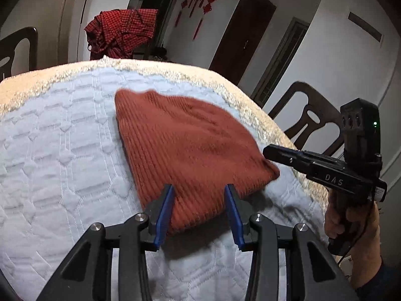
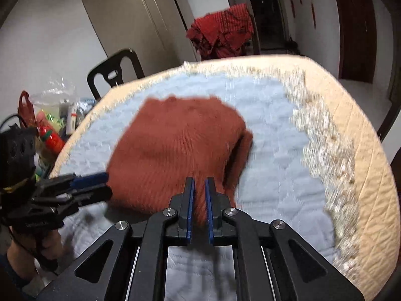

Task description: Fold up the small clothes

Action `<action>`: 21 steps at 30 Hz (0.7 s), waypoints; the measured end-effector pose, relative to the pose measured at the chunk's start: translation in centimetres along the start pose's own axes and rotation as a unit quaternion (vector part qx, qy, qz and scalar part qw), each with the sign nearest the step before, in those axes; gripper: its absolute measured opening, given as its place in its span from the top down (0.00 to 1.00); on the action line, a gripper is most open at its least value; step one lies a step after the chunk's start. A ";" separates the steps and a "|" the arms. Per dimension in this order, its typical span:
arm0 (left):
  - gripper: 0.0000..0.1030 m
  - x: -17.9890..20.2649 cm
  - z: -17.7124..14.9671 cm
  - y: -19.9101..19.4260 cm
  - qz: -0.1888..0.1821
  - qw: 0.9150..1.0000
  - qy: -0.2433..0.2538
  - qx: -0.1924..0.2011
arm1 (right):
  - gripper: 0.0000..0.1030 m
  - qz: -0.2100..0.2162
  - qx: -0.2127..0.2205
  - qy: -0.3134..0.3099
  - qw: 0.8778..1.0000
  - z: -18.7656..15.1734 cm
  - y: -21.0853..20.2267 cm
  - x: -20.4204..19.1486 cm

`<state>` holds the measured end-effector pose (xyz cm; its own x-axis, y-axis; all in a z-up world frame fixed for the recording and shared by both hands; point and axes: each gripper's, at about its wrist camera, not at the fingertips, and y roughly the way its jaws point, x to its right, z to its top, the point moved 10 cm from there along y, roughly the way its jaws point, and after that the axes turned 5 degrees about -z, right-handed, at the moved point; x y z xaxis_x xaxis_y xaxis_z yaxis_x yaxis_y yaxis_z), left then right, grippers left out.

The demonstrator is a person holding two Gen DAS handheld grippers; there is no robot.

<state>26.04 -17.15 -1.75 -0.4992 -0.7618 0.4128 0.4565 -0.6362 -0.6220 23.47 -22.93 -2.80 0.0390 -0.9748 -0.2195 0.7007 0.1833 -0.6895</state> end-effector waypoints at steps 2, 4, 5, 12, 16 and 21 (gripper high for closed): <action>0.57 -0.4 1.6 0.1 0.013 1.000 0.003 0.011 | 0.91 0.002 0.013 -0.004 1.000 1.3 -0.1 -0.4; 0.57 -1.1 3.2 0.8 0.027 0.999 0.007 0.020 | 0.91 -0.001 0.017 -0.010 1.000 2.6 0.7 -0.8; 0.57 -1.6 3.7 1.3 0.036 0.999 0.003 0.021 | 0.91 -0.001 0.017 -0.011 1.000 3.2 1.4 -0.9; 0.57 -3.3 3.3 4.2 0.057 0.998 0.010 -0.002 | 0.89 0.005 -0.026 0.038 0.999 2.6 6.4 2.1; 0.57 -3.4 4.4 4.0 0.037 0.999 -0.003 -0.002 | 0.87 0.007 -0.022 0.044 0.999 2.9 5.8 2.4; 0.57 -5.1 6.6 5.3 0.058 0.998 -0.009 0.001 | 0.87 -0.004 -0.007 0.041 0.999 5.3 6.2 2.5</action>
<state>35.87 -17.43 -2.77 -0.4290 -0.8330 0.3495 0.5128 -0.5431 -0.6649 31.65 -24.92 -4.00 -0.0252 -0.9626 -0.2698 0.6910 0.1783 -0.7006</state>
